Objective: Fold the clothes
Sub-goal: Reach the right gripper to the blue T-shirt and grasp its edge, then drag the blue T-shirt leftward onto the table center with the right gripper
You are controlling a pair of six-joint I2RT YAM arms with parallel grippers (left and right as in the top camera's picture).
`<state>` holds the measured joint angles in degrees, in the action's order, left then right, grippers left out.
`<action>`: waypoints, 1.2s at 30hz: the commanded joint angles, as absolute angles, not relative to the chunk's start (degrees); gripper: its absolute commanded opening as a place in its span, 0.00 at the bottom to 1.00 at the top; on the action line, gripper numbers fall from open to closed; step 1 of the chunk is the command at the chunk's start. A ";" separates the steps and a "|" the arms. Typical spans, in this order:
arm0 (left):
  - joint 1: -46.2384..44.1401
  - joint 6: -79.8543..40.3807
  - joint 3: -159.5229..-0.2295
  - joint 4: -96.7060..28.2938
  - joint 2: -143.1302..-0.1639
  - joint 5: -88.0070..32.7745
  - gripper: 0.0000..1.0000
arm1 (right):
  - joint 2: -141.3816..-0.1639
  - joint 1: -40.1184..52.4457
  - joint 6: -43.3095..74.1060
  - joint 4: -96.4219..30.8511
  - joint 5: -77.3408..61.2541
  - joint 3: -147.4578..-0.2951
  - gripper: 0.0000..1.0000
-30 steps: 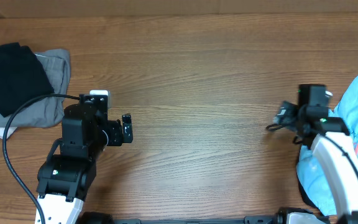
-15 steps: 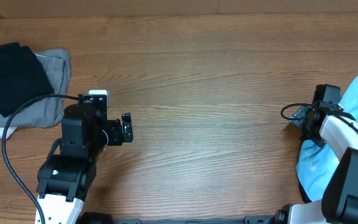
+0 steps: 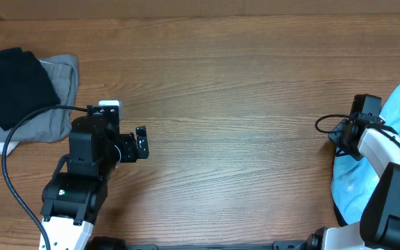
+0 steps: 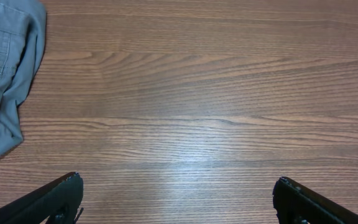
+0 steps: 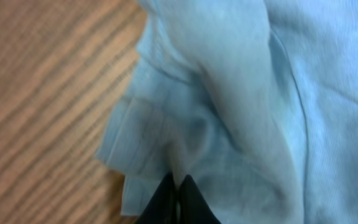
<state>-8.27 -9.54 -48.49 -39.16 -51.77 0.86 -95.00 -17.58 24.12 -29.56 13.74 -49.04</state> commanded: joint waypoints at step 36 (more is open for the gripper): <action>-8.62 -10.52 -50.04 -38.35 -51.70 0.40 1.00 | -90.45 14.04 2.90 -44.12 -21.74 -85.58 0.04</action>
<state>-8.27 -9.54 -48.53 -38.59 -51.77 0.86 -91.13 10.07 -0.71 -44.97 -35.09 -84.42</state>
